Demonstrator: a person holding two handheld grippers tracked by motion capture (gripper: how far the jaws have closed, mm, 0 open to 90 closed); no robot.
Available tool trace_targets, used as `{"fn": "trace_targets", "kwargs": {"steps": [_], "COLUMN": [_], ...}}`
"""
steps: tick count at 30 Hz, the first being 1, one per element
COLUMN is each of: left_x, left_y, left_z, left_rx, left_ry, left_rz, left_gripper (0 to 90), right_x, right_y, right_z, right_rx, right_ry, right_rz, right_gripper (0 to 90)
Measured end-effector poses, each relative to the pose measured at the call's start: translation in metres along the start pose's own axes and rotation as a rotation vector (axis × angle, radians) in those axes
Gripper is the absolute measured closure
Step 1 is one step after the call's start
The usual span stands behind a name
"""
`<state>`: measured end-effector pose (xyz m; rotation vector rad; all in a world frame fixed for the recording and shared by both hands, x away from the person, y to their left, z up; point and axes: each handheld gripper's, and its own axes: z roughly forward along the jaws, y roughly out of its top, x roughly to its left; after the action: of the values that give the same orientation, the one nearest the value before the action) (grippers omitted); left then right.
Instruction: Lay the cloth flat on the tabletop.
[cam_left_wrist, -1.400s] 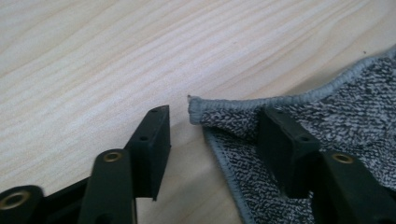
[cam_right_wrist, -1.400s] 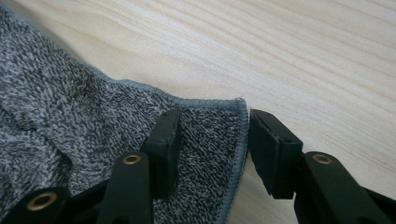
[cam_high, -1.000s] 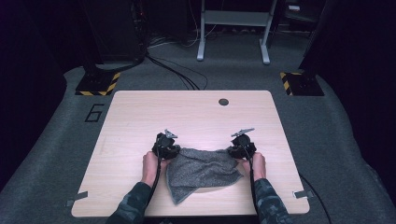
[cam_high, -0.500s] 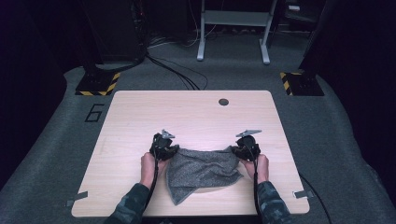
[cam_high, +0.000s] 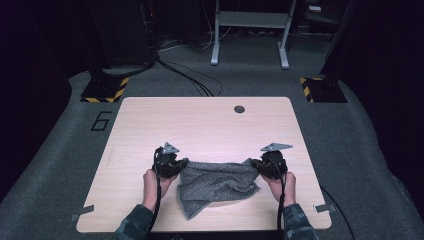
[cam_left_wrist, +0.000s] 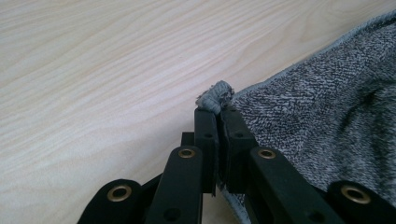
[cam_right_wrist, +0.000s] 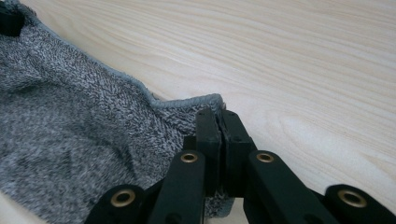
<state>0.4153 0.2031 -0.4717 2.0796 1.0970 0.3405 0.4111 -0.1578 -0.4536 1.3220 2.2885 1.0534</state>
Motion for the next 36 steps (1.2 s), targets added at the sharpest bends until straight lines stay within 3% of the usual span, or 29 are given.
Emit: {"fn": "trace_targets", "kwargs": {"steps": [3,4,6,9,12,14,16,17,18,20,23,25,26,28,31,33,34,36], "left_x": [-0.003,-0.002,-0.001,0.009,0.023,0.035,0.044,0.047,0.047,0.045,0.036,0.031,0.028,0.025,0.016,0.007,0.004,-0.002], "left_y": [-0.003,-0.004,-0.005,-0.002,0.013,0.034,0.063,0.083,0.1,0.123,0.136,0.124,0.111,0.087,0.035,-0.005,-0.017,-0.045], "left_z": [-0.004,-0.004,-0.002,0.005,0.011,0.01,0.001,-0.011,-0.024,-0.048,-0.08,-0.084,-0.08,-0.071,-0.048,-0.032,-0.029,-0.025], "left_rx": [-0.01,0.003,-0.004,-0.001,-0.007,-0.02,-0.065,-0.103,-0.136,-0.203,-0.271,-0.273,-0.267,-0.25,-0.203,-0.134,-0.106,-0.068], "left_ry": [-0.006,-0.008,-0.003,-0.009,0.007,0.028,0.066,0.094,0.119,0.148,0.174,0.156,0.153,0.129,0.076,0.032,0.019,-0.004], "left_rz": [-0.011,0.004,-0.011,-0.032,-0.04,-0.047,-0.043,-0.015,0.004,0.044,0.112,0.127,0.138,0.135,0.104,0.084,0.073,0.025], "left_gripper": [86.5,86.6,86.7,86.8,87.0,87.0,87.0,87.0,87.0,86.9,86.4,85.6,85.2,84.1,80.0,74.5,69.4,55.2], "right_x": [0.0,0.001,0.004,0.003,-0.006,-0.013,-0.018,-0.02,-0.018,-0.015,-0.007,-0.001,0.002,0.007,0.014,0.015,0.016,0.015], "right_y": [-0.001,-0.002,-0.003,-0.002,0.015,0.038,0.07,0.088,0.111,0.138,0.162,0.155,0.148,0.122,0.063,0.026,0.002,-0.026], "right_z": [-0.009,-0.009,-0.006,0.002,0.011,0.017,0.016,0.011,0.0,-0.018,-0.049,-0.062,-0.063,-0.058,-0.034,-0.019,-0.009,-0.003], "right_rx": [-0.022,-0.02,0.006,0.017,0.009,-0.007,-0.029,-0.056,-0.093,-0.154,-0.239,-0.273,-0.277,-0.271,-0.208,-0.159,-0.107,-0.062], "right_ry": [0.007,0.009,0.001,-0.006,-0.011,-0.026,-0.041,-0.053,-0.073,-0.087,-0.097,-0.076,-0.068,-0.053,-0.029,-0.019,-0.003,0.006], "right_rz": [0.012,0.015,-0.007,-0.023,-0.027,-0.045,-0.055,-0.084,-0.105,-0.135,-0.159,-0.168,-0.171,-0.183,-0.159,-0.144,-0.127,-0.099], "right_gripper": [88.1,88.1,88.2,88.3,88.4,88.5,88.5,88.5,88.5,88.5,88.2,88.1,87.9,87.6,87.2,86.6,85.9,82.5]}}
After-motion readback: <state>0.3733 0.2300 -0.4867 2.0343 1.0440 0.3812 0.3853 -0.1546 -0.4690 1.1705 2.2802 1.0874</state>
